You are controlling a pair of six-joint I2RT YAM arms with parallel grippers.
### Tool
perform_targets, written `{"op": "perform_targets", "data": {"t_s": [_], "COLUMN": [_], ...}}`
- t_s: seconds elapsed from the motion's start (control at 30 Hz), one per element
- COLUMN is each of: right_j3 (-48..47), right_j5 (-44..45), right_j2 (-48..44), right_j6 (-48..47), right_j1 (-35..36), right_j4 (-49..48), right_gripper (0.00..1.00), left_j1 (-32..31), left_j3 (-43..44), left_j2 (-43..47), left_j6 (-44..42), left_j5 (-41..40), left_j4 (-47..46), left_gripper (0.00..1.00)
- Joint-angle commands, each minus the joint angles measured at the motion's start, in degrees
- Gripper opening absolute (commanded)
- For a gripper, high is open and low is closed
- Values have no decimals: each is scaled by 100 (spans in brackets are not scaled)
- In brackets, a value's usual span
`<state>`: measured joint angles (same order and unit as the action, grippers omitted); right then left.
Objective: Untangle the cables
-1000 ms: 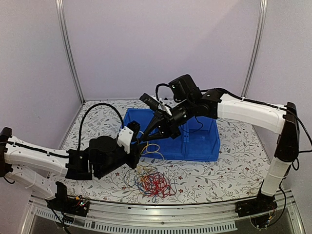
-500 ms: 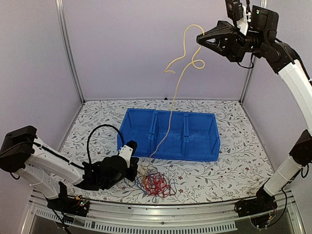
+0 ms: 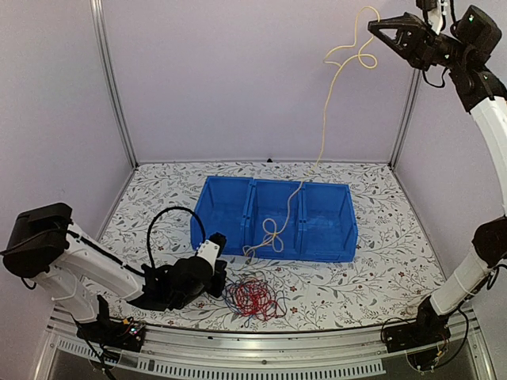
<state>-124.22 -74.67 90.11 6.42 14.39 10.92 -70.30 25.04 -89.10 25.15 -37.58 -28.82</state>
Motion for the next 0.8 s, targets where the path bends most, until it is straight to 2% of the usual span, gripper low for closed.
{"op": "perform_targets", "data": {"t_s": [0.0,0.03,0.07,0.13,0.33,0.47,0.6,0.67,0.77], "right_j3": [-183,-191,-241,-396,-134,404,1298,1628,2002], "right_j5": [-140,-118,-106,-80,68,127,47,15,-31], "right_j2": [17,72,125,168,170,95,-201,-353,-543], "right_j6": [2775,3267,3810,4090,3866,3159,2879,2819,2767], "right_j1": [-860,-1015,-1140,-1280,-1727,-1773,-1773,-1773,-1773], "right_j4": [-3073,-3920,-4253,-4327,-3989,-3390,-3282,-3273,-3255], "right_gripper": [0,0,0,0,0,0,0,0,0], "left_j1": [49,47,50,52,52,7,-226,-367,-523], "left_j3": [-40,-56,-66,-105,-76,317,761,978,1293], "left_j2": [-155,-160,-154,-152,-152,-103,95,182,212], "left_j6": [196,211,218,261,214,-179,-862,-1168,-1621], "left_j5": [81,106,132,153,148,254,550,692,956], "left_j4": [110,127,145,157,175,511,546,473,199], "left_gripper": [0,0,0,0,0,1,34,43,52]}}
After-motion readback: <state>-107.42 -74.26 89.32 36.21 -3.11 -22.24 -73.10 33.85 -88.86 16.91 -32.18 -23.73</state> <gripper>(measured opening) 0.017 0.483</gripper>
